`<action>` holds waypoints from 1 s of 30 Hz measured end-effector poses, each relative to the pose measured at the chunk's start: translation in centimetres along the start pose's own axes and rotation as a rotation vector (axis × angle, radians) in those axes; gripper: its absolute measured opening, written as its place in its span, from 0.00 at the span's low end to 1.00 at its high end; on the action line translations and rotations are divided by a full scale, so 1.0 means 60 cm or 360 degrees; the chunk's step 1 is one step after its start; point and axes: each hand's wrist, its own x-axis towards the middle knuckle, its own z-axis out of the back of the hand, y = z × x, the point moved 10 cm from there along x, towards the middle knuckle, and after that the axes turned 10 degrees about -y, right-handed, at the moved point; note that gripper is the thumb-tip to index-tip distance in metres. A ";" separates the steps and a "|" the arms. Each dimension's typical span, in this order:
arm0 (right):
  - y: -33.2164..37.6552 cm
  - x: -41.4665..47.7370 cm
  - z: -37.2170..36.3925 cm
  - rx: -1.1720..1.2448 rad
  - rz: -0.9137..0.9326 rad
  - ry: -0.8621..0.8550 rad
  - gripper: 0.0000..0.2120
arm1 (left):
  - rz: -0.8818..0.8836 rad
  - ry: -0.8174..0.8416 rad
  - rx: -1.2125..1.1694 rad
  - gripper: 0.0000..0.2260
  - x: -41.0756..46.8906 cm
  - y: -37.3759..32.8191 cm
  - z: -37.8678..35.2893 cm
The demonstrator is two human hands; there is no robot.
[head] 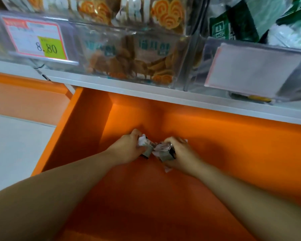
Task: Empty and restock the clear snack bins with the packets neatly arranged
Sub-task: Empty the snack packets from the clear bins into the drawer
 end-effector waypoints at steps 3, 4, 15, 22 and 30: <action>0.002 -0.019 0.011 0.0081 -0.0029 -0.0068 0.28 | -0.0021 -0.0058 -0.0002 0.17 -0.021 0.000 0.006; 0.001 -0.026 0.014 0.0100 -0.0045 -0.0074 0.28 | -0.0049 -0.0069 0.0038 0.18 -0.026 -0.002 0.009; 0.066 -0.116 0.146 0.0123 0.0130 -0.0178 0.10 | -0.0478 -0.0225 0.0312 0.12 -0.117 -0.187 0.121; 0.141 -0.223 0.351 0.0036 0.0318 -0.0542 0.09 | -0.0787 -0.0688 0.0198 0.11 -0.249 -0.361 0.259; 0.212 -0.270 0.543 -0.0026 0.0441 -0.0977 0.11 | -0.0796 -0.1208 -0.0008 0.14 -0.297 -0.412 0.354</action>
